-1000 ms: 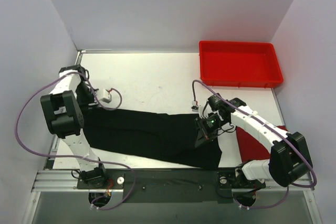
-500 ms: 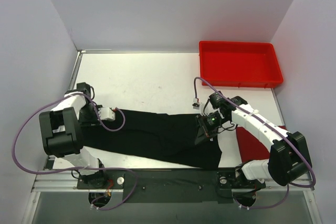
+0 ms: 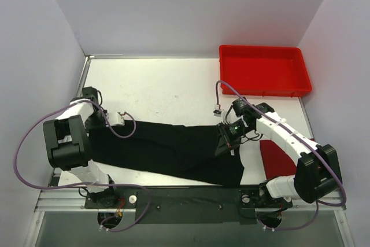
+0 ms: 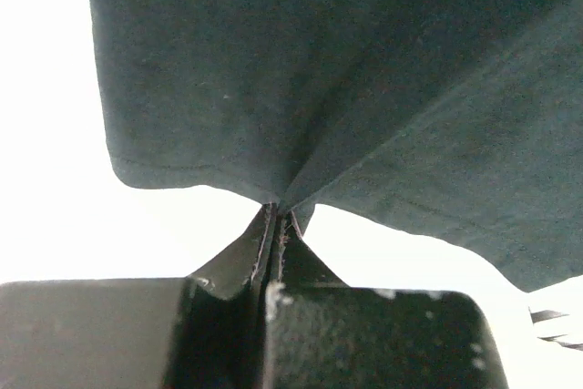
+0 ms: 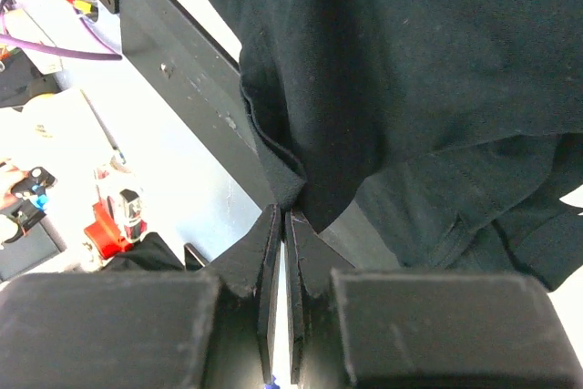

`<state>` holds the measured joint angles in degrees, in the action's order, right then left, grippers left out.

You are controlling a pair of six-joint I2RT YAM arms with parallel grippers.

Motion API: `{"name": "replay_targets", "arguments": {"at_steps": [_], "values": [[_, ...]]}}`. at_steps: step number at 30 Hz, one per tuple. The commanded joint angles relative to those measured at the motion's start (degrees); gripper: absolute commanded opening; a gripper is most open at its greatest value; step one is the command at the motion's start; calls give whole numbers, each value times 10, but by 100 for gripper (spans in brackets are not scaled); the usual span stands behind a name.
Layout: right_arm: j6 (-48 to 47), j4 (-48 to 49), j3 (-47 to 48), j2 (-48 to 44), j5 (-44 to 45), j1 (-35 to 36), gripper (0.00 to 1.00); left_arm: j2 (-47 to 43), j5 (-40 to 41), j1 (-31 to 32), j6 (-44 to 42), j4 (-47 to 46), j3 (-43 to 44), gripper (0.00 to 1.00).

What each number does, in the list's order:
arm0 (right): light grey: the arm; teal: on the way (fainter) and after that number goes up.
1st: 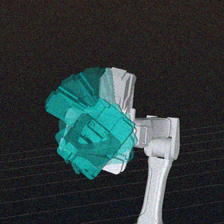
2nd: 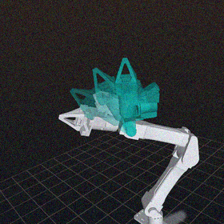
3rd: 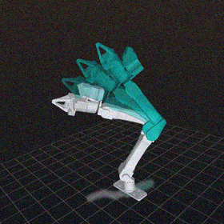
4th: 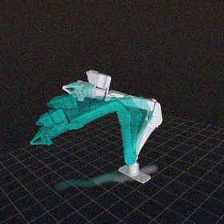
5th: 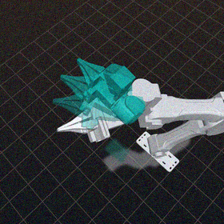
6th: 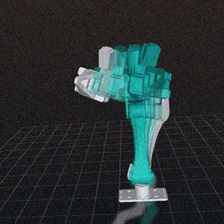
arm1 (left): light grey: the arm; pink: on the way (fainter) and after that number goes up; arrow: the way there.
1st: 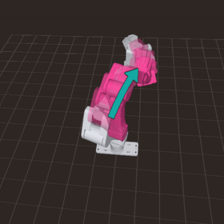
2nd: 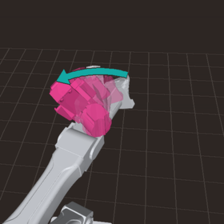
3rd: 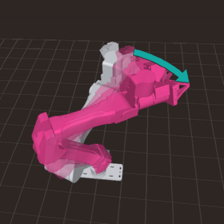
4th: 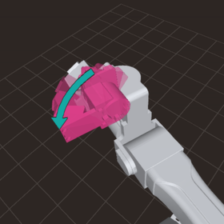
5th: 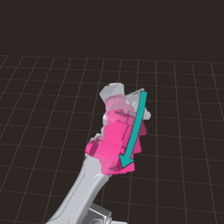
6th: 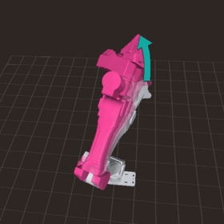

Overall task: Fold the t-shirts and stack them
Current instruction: Fold the other side of the tshirt into a rectangle

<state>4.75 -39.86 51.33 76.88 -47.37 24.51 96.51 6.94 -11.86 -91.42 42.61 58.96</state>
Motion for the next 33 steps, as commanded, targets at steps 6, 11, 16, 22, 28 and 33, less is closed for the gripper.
{"name": "replay_targets", "arguments": {"at_steps": [6,11,16,22,28,33], "values": [[7,-37,88,19,45,-61,0,10,-25,1,97,-34,84,0],[8,-29,255,87,93,-131,0,44,-46,22,207,-115,191,0],[-11,-28,389,169,133,-151,0,93,-38,40,253,-168,256,0],[-8,-29,394,161,105,-147,0,77,-34,32,217,-191,204,0],[-6,-52,299,91,79,-141,0,16,-45,13,116,-205,75,0],[3,-61,198,18,55,-121,0,-7,-36,-9,28,-209,-7,0]]}}
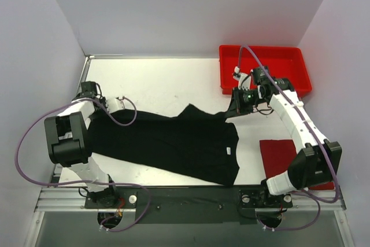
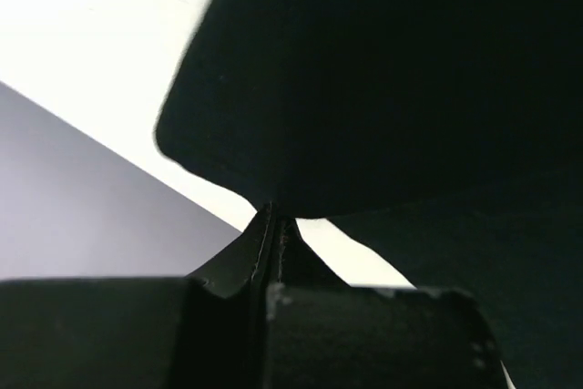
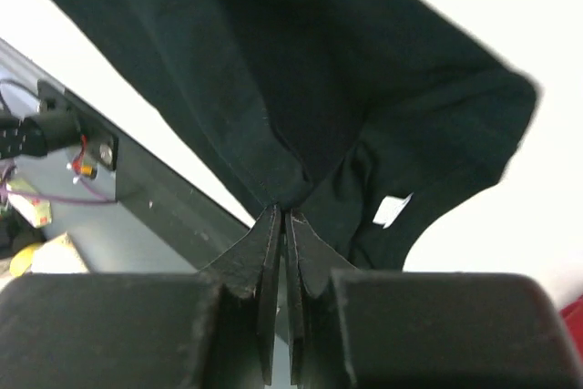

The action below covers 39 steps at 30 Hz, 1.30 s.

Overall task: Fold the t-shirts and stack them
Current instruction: Fold the other side of the tshirt into a rectangle

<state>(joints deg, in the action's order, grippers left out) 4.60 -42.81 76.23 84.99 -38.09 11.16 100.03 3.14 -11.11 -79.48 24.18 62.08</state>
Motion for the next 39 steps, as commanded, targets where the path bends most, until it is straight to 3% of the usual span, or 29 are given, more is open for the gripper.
{"name": "replay_targets", "arguments": {"at_steps": [1,11,16,17,19,22,25,29,33,36,39], "values": [[9,-33,-64,-68,-41,21,0,-43,9,-17,-109,-33,-53,0],[50,-40,-182,-113,-33,59,0,-21,31,-23,-165,-50,-34,0],[86,20,-237,-77,-23,117,0,3,50,-23,-176,9,-26,0],[89,23,-245,-75,-19,119,0,3,55,-24,-176,33,-22,6],[95,25,-258,-73,-9,120,0,3,51,-24,-171,79,-7,33],[105,27,-269,-58,1,124,0,-4,8,-24,-153,153,43,82],[129,42,-275,-23,5,139,0,-5,-54,-15,-131,260,113,85],[145,44,-281,6,30,157,0,-3,-145,47,2,363,224,82],[167,57,-289,28,36,177,0,8,-225,217,215,422,278,62],[188,62,-297,51,60,177,0,29,-335,342,318,412,296,54],[204,71,-307,65,63,172,0,42,-405,405,423,352,299,50]]}}
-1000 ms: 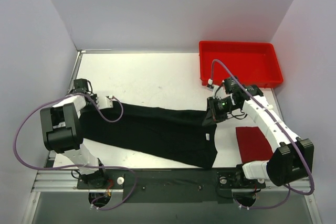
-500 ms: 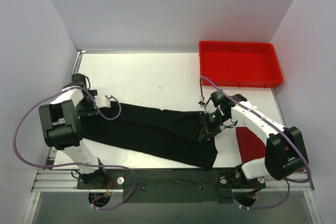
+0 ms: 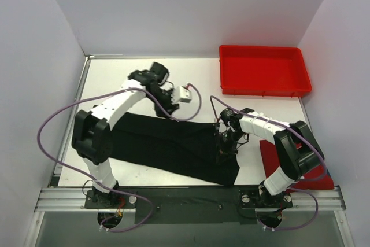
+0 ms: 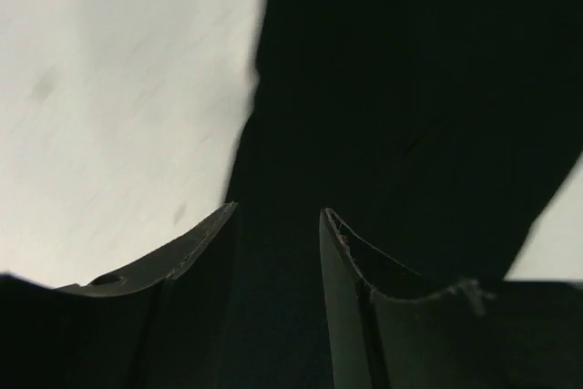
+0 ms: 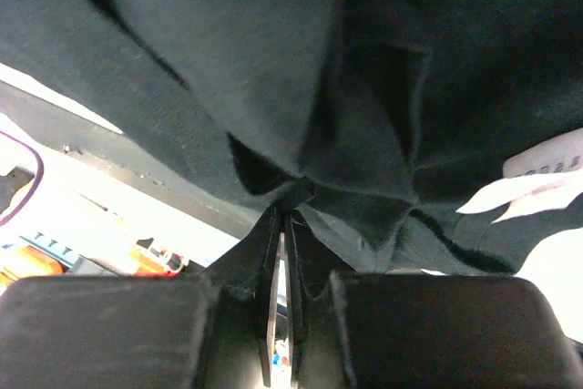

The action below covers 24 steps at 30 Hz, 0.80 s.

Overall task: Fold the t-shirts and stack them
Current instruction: Fold the other side of the tshirt into a rectangle

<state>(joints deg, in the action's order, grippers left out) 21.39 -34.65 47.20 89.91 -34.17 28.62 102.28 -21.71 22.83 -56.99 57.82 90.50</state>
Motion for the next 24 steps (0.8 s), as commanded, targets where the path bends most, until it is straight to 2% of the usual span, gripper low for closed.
{"name": "replay_targets", "arguments": {"at_steps": [1,4,8,13,16,19,24], "values": [[50,2,-25,17,11,-7,0,22,-176,88,216,-28,10,50],[91,67,-65,11,-18,-38,0,33,-211,125,302,-103,-17,49],[117,96,-83,12,-24,-45,0,49,-235,158,379,-202,-74,51],[117,115,-91,20,-20,-52,0,76,-203,194,375,-247,-108,58],[119,124,-91,25,-25,-52,0,89,-180,207,378,-279,-117,58],[117,131,-97,19,-29,-51,0,114,-156,195,385,-289,-117,59],[116,133,-105,11,-29,-53,0,122,-149,176,395,-319,-121,65]]}}
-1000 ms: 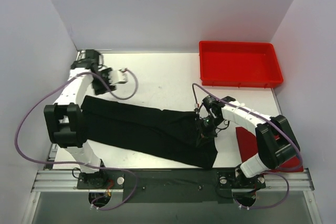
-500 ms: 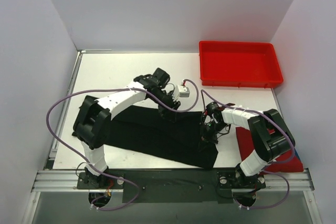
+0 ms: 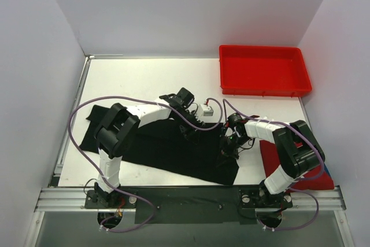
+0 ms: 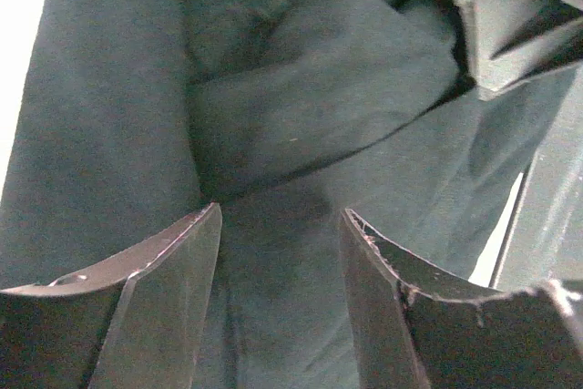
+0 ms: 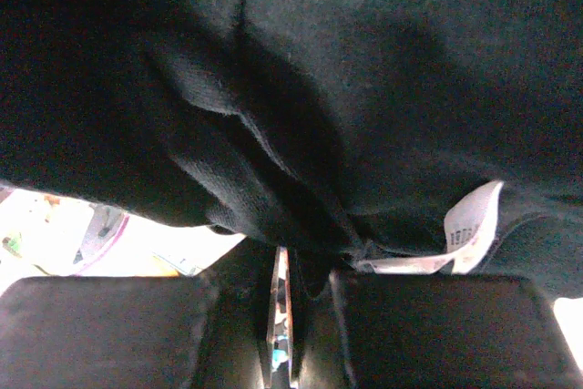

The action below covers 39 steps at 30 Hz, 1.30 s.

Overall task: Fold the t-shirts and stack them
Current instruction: Fold the other side of the tshirt into a rectangle

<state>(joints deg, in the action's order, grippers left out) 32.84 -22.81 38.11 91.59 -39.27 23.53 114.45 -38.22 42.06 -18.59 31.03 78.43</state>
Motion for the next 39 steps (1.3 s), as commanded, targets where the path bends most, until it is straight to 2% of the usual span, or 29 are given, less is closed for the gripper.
{"name": "replay_targets", "arguments": {"at_steps": [1,5,11,14,18,20,22,24,32,39], "values": [[1,14,-15,-7,23,-3,0,0,26,-17,8,-49,-3,65],[-1,15,-15,-9,21,-4,0,-3,55,-28,26,-60,-8,68],[-12,15,-15,-5,17,-8,0,13,75,-13,16,-18,20,68],[-13,15,-16,-6,16,-8,0,14,56,-7,13,8,21,54],[-16,15,-14,-3,15,-9,0,13,44,-1,4,11,8,47],[-16,15,-11,-1,13,-9,0,13,42,-2,0,11,10,38],[-16,12,-8,-3,13,-9,0,13,32,-3,-4,23,22,27],[-16,7,-6,-8,15,-10,0,11,27,-8,-7,43,44,0],[-22,-14,9,-21,12,-10,0,-34,-19,-53,-22,99,59,0],[-48,-49,43,-60,8,1,0,-74,-63,-52,-39,144,34,0]]}}
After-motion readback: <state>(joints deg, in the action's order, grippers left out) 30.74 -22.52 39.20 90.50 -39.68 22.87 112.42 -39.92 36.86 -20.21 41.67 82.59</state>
